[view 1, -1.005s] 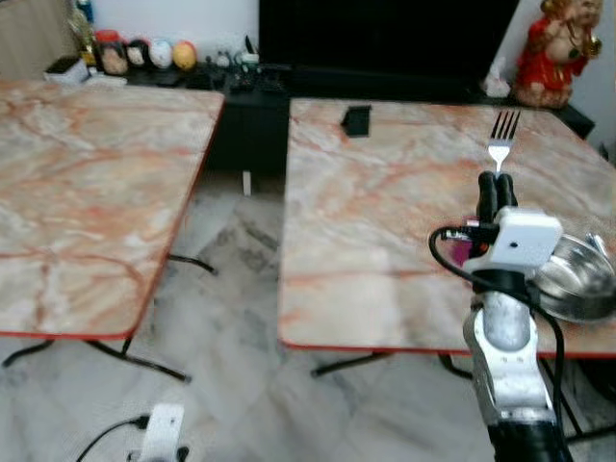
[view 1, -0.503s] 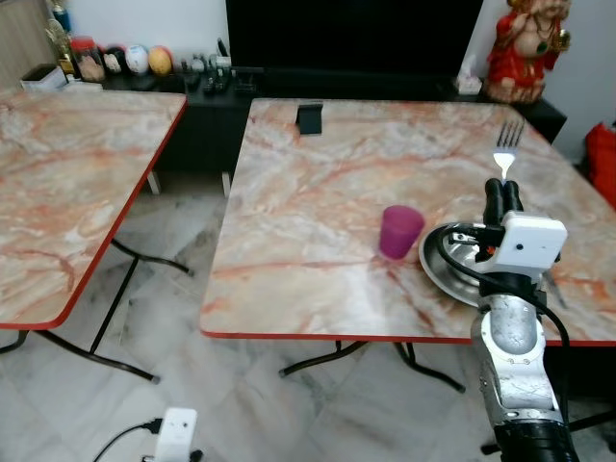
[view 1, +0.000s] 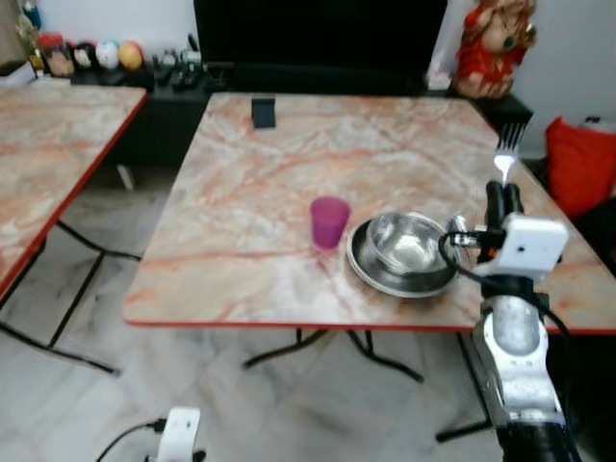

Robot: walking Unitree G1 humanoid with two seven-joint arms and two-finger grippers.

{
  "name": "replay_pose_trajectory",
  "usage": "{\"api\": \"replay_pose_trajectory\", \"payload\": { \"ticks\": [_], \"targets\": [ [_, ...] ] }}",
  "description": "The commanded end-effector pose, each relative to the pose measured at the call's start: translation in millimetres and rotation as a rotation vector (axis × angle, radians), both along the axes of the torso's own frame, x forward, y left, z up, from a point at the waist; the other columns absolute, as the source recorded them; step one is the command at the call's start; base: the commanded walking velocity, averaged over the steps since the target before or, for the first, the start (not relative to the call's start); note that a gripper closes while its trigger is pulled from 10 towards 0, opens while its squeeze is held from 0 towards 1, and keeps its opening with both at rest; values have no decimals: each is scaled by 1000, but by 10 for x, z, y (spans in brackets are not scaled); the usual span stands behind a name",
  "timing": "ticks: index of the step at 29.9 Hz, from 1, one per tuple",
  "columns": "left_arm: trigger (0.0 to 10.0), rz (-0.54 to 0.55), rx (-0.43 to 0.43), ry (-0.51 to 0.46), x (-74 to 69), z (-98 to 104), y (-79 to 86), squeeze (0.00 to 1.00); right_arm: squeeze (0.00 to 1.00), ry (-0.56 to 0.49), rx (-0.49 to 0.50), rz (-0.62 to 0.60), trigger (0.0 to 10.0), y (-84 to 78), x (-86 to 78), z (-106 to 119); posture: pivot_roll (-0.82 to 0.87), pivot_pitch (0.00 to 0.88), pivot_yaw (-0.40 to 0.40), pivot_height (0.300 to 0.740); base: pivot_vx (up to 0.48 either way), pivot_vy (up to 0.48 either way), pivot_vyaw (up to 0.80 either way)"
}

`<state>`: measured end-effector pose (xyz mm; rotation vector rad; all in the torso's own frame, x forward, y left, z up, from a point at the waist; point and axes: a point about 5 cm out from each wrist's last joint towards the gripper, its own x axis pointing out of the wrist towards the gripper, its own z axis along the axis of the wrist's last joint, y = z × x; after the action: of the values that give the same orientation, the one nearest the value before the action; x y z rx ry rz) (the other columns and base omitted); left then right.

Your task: Setting the table

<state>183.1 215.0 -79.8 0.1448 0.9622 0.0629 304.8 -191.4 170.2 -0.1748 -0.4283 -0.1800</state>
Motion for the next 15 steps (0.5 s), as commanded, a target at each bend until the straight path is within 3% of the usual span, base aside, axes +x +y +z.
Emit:
{"api": "replay_pose_trajectory", "payload": {
  "ticks": [1,11,15],
  "targets": [
    [10000,-20,4,17,-26,-18,-23,0,0,-15,2,-1,10000,-21,-1,40,72,0,-71,740,0,-311,0],
    [10000,-26,3,19,-38,-25,-31,0,0,-10,-2,0,10000,-34,-16,32,65,0,-75,740,0,-309,0],
    [10000,-26,-2,25,-47,-31,-36,0,0,-7,-3,3,10000,-36,-17,29,65,0,-77,740,0,0,0]
  ]
}}
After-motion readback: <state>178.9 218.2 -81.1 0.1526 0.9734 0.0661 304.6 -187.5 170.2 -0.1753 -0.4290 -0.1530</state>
